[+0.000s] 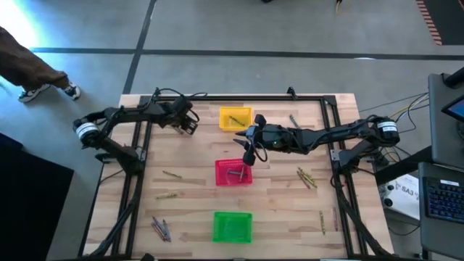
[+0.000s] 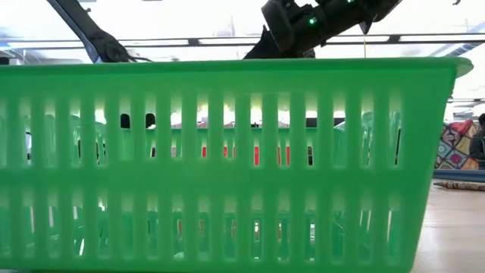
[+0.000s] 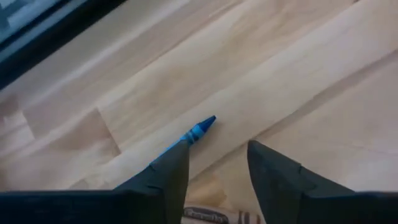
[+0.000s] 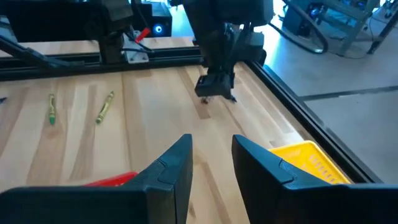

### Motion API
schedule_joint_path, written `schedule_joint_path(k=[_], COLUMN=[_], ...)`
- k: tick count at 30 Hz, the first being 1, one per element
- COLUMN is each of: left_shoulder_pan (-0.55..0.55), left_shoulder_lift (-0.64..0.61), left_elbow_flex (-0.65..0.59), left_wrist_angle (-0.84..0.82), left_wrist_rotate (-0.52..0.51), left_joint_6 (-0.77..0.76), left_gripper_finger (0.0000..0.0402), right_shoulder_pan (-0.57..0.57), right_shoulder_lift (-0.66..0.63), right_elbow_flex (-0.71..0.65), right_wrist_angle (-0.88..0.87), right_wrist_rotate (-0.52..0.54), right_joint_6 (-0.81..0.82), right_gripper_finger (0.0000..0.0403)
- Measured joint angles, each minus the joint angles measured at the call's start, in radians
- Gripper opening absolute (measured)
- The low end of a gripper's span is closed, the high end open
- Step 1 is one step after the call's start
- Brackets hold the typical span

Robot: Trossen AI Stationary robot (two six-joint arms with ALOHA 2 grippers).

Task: Sort crayons
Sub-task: Put the blue crayon into the yellow bin

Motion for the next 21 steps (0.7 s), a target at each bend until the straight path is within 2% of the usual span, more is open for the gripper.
schedule_joint_path(k=[3,8,14,17,21], left_shoulder_pan=[0.002,0.002,0.000,0.002,0.004], left_shoulder_lift=[0.050,0.141,0.236,0.268,0.279], left_elbow_flex=[0.022,0.076,0.140,0.159,0.166], left_wrist_angle=[-0.001,-0.029,-0.088,-0.118,-0.130], left_wrist_rotate=[-0.025,-0.132,-0.148,-0.148,-0.122], left_joint_6=[0.001,0.018,0.081,0.112,0.139], left_gripper_finger=[0.0156,0.0158,0.0156,0.0143,0.0097], right_shoulder_pan=[0.000,0.000,0.000,0.000,0.000], right_shoulder_lift=[0.000,0.000,0.000,0.000,-0.002], right_elbow_flex=[0.000,0.000,-0.001,-0.001,-0.001], right_wrist_angle=[0.001,0.000,-0.029,-0.053,-0.074], right_wrist_rotate=[0.000,-0.001,-0.001,-0.002,-0.003], right_joint_6=[0.004,0.015,0.014,0.013,0.011], right_gripper_finger=[0.0105,0.0106,0.0099,0.0094,0.0088])
